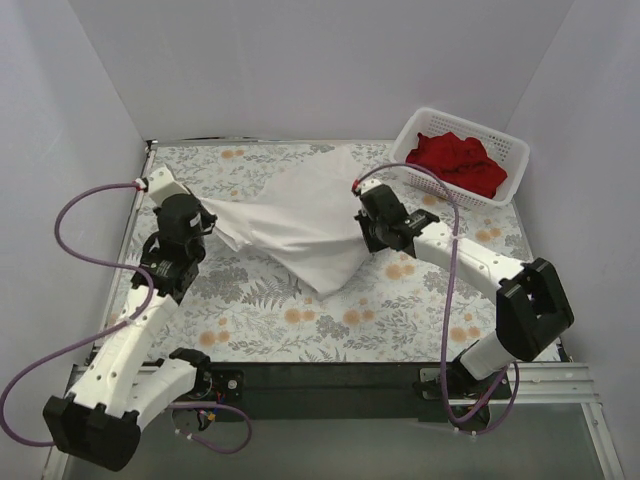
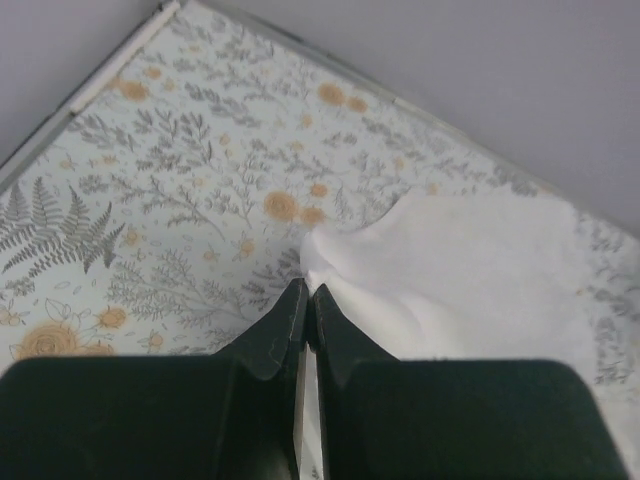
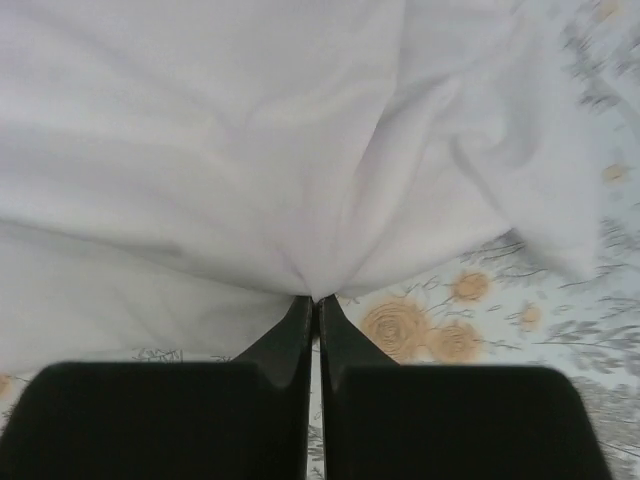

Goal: Fold and stack the t-shirts
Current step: Flatten the tshirt out

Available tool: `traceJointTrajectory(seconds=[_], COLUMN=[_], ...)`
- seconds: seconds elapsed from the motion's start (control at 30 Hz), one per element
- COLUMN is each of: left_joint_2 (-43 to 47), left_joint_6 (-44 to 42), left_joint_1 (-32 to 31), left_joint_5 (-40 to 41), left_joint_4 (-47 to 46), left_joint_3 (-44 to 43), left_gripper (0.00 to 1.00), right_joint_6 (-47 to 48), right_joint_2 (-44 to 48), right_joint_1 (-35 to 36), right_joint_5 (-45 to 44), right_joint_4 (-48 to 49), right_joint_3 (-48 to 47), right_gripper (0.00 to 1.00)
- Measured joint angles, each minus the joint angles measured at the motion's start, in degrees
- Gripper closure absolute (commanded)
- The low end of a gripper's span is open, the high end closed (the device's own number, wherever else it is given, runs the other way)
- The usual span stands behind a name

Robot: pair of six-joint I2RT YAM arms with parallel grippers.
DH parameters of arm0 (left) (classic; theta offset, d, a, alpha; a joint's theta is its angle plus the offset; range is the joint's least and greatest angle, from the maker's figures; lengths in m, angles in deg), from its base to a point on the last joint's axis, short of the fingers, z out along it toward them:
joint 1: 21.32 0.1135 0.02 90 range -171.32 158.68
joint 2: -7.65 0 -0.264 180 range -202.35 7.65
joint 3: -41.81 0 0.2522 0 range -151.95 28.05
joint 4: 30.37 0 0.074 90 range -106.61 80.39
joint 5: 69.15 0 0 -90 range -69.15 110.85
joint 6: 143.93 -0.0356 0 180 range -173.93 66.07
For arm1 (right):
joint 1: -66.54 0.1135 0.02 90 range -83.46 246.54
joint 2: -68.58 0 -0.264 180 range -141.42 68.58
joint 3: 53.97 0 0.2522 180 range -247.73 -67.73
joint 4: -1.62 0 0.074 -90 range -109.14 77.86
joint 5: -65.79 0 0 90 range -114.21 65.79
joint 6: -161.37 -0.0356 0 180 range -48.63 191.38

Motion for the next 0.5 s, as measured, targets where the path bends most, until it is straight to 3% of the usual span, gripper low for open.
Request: traceJointTrajectory(seconds=[0.07, 0.1, 0.2, 0.3, 0.5], left_joint_2=[2.71, 4.22, 8.28, 9.46, 4.15], left_joint_6=[-0.04, -0.02, 0.28, 1.6, 3.21], left_joint_1=[0.0, 0.0, 0.0, 0.02, 0.0], left_joint_5=[1.2, 1.51, 1.66, 0.94, 0.28], left_joint_4=[2.84, 3.43, 4.28, 4.83, 5.27], left_joint_3=[-4.63, -6.51, -8.74, -7.41, 1.55], left_gripper=[1.0, 1.0, 1.0, 1.0, 1.0], right_joint_6=[2.1, 3.1, 4.92, 5.92, 6.19], right_joint_2=[0.28, 0.09, 0.39, 0.63, -3.76], right_joint_1=[-0.02, -0.04, -0.15, -0.26, -0.39], right_joint_5=[-2.32, -3.48, -7.21, -10.29, -7.96], right_joint_4=[-8.02, -12.33, -18.71, -22.38, -24.48], right_joint_3=[-9.7, -15.32, -26.4, -28.63, -23.91], right_gripper=[0.97, 0.81, 0.61, 0.57, 0.6])
